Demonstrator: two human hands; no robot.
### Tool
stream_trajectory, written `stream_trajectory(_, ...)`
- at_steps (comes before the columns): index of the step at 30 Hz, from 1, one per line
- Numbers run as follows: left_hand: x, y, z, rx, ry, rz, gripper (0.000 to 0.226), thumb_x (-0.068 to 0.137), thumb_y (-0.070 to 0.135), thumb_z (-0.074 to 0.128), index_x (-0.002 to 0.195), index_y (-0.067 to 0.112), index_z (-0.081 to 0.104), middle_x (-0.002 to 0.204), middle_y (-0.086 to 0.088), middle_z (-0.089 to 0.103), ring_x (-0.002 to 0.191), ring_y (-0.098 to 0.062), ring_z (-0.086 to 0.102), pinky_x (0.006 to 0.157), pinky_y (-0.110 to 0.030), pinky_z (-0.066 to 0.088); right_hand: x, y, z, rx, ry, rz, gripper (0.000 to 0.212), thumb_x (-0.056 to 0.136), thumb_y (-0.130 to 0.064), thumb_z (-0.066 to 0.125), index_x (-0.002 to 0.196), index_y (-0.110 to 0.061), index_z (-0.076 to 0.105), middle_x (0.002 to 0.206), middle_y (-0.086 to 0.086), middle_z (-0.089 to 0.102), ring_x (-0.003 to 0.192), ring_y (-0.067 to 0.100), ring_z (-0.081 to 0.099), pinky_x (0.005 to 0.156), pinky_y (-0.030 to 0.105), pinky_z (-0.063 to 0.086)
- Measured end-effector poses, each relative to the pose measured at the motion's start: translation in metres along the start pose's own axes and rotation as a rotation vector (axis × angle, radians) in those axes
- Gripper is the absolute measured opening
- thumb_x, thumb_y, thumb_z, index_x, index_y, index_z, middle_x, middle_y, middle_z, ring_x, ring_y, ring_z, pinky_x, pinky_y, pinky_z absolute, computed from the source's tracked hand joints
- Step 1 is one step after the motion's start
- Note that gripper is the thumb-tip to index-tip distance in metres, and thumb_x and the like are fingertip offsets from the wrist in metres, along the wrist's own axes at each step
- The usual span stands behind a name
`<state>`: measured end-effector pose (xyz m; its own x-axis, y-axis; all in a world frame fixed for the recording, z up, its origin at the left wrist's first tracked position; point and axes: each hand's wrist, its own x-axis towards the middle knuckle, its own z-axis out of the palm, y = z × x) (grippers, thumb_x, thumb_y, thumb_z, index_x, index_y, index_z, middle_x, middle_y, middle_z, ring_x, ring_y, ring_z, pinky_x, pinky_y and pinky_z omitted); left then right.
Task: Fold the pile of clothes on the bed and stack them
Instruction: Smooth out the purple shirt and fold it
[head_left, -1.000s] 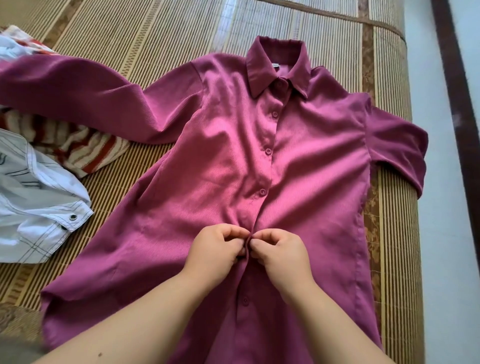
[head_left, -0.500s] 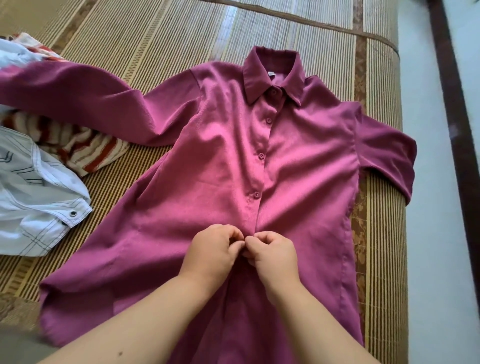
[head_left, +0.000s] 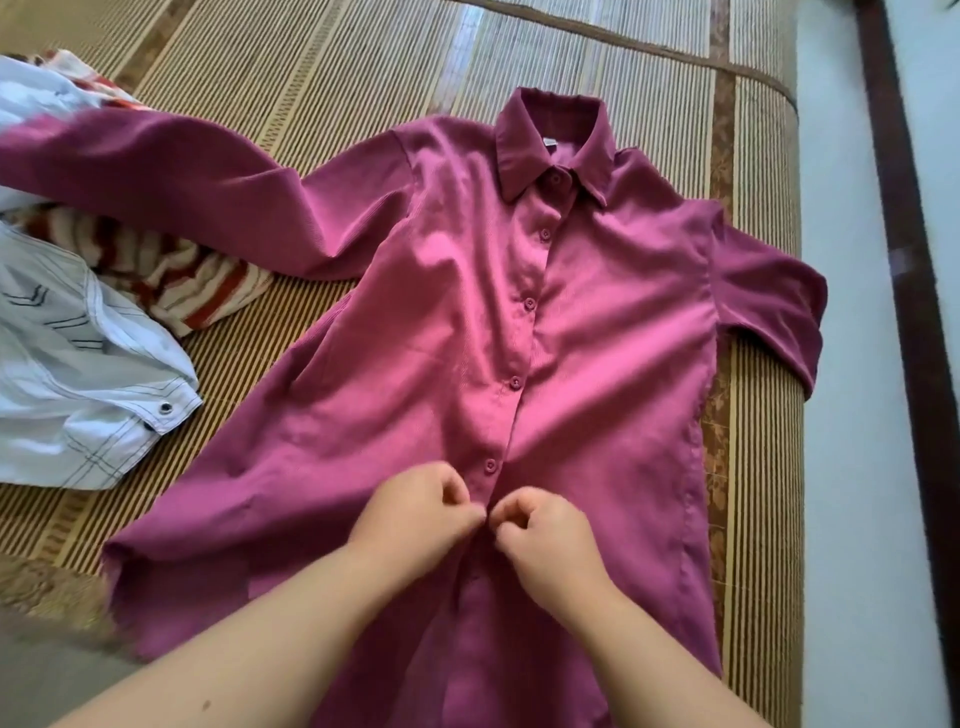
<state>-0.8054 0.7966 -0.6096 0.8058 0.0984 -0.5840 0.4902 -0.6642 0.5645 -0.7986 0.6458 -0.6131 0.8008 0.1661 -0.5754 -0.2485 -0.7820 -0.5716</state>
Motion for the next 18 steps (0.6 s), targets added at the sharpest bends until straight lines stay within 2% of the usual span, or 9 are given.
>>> stream_trajectory(2, -0.014, -0.017, 0.009, 0.246, -0.118, 0.044, 0.032, 0.067, 0.052, 0.071, 0.079, 0.031, 0.049, 0.082, 0.013, 0.057, 0.083, -0.011, 0.059, 0.068, -0.028, 0.044, -0.012, 0.005, 0.015, -0.162, -0.044, -0.034, 0.015, 0.078, -0.018, 0.060, 0.087, -0.025, 0.069, 0.089, -0.006, 0.069, 0.085, 0.010, 0.059, 0.072, 0.017, 0.039)
stream_trajectory(3, -0.020, -0.025, 0.013, 0.350, -0.125, 0.071, 0.037, 0.066, 0.056, 0.070, 0.084, 0.034, 0.046, 0.088, 0.012, 0.052, 0.087, -0.013, 0.058, 0.068, -0.029, 0.043, -0.017, 0.007, 0.023, -0.210, -0.026, -0.050, 0.017, 0.080, -0.021, 0.061, 0.094, -0.024, 0.069, 0.094, -0.005, 0.068, 0.091, 0.014, 0.059, 0.078, 0.021, 0.039)
stream_trajectory(6, -0.033, -0.040, 0.023, 0.462, -0.029, 0.140, 0.037, 0.074, 0.054, 0.064, 0.097, 0.033, 0.044, 0.100, 0.009, 0.048, 0.099, -0.018, 0.055, 0.071, -0.032, 0.042, -0.027, 0.006, 0.038, -0.265, 0.072, -0.046, 0.018, 0.085, -0.026, 0.061, 0.102, -0.022, 0.068, 0.097, 0.001, 0.062, 0.098, 0.020, 0.056, 0.084, 0.028, 0.039)
stream_trajectory(9, -0.038, -0.042, 0.025, 0.411, 0.053, 0.153, 0.024, 0.081, 0.042, 0.053, 0.103, 0.031, 0.052, 0.106, 0.007, 0.055, 0.102, -0.020, 0.056, 0.074, -0.031, 0.043, -0.034, 0.003, 0.045, -0.305, 0.109, -0.039, 0.014, 0.085, -0.028, 0.062, 0.095, -0.022, 0.068, 0.093, 0.001, 0.059, 0.096, 0.019, 0.056, 0.082, 0.027, 0.038)
stream_trajectory(13, -0.035, -0.044, 0.018, 0.210, 0.020, 0.071, 0.018, 0.085, 0.039, 0.056, 0.096, 0.033, 0.068, 0.099, 0.007, 0.070, 0.097, -0.019, 0.063, 0.075, -0.029, 0.047, -0.041, -0.003, 0.049, -0.279, 0.152, 0.052, 0.007, 0.083, -0.025, 0.062, 0.086, -0.019, 0.065, 0.092, 0.003, 0.066, 0.094, 0.022, 0.059, 0.080, 0.029, 0.037)
stream_trajectory(18, -0.042, -0.048, 0.018, -0.021, -0.067, 0.054, 0.011, 0.085, 0.029, 0.065, 0.091, 0.022, 0.072, 0.086, 0.003, 0.073, 0.084, -0.017, 0.065, 0.070, -0.027, 0.043, -0.048, -0.006, 0.059, 0.122, 0.294, 0.271, 0.005, 0.077, -0.022, 0.070, 0.082, -0.024, 0.071, 0.078, -0.011, 0.068, 0.080, 0.008, 0.062, 0.068, 0.017, 0.037)
